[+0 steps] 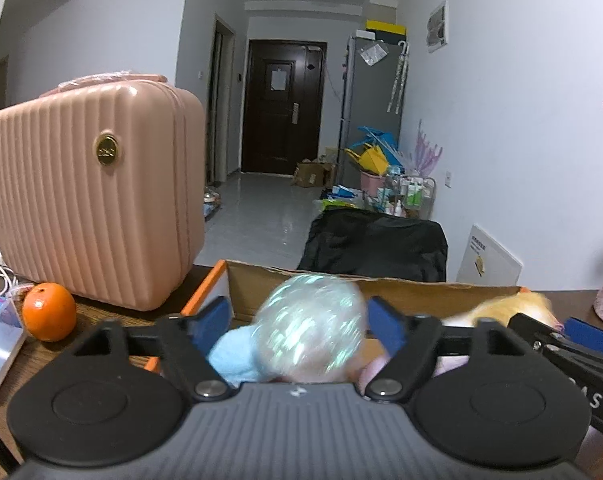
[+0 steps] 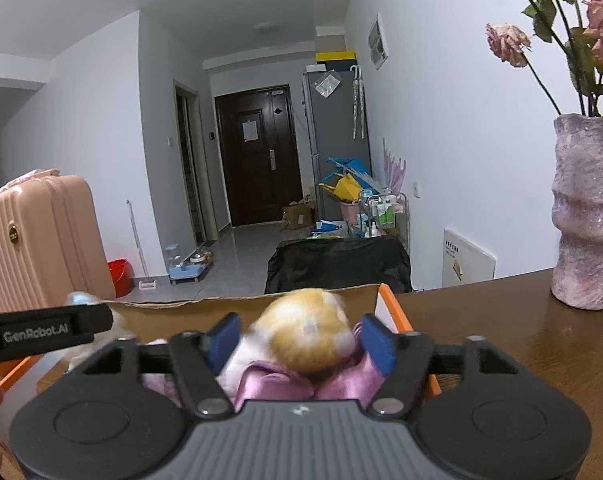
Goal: Organize soft objects
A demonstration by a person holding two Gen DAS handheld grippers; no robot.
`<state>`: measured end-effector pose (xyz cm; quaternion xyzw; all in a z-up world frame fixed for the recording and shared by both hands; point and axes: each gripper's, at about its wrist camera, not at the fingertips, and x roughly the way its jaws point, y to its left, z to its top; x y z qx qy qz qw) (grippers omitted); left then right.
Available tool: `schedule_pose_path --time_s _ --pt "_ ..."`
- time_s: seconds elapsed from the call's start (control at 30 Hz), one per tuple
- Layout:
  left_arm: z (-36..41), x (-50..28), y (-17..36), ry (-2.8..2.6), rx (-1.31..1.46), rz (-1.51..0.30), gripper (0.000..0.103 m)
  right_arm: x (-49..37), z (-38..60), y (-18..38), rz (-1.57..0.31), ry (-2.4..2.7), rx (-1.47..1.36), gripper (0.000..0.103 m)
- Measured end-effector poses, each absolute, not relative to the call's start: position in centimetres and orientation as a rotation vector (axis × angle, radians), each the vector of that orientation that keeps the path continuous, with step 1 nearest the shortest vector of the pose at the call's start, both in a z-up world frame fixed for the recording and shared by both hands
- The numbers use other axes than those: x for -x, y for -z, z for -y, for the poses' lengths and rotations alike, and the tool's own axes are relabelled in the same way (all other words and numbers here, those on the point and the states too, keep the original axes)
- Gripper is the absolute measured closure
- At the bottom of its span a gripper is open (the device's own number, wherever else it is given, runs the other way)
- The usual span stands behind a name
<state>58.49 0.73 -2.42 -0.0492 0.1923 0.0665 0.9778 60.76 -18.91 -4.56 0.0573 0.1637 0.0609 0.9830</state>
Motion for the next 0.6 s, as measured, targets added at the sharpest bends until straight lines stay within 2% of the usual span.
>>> schedule_pose_path --time_s 0.07,0.23,0.6 --pt "-0.80 -58.38 2.35 -0.145 0.100 -0.383 0.001 -60.64 19.08 4.55 -0.320 -0.111 -0.120 0.017" --pt "-0.77 -58.22 2.32 -0.175 0.095 -0.373 0.000 -60.51 19.40 4.67 -0.304 -0.087 -0.125 0.001" --pt "-0.63 -58.34 2.45 -0.190 0.093 -0.376 0.000 -59.81 19.17 4.79 -0.275 -0.076 -0.120 0.000"
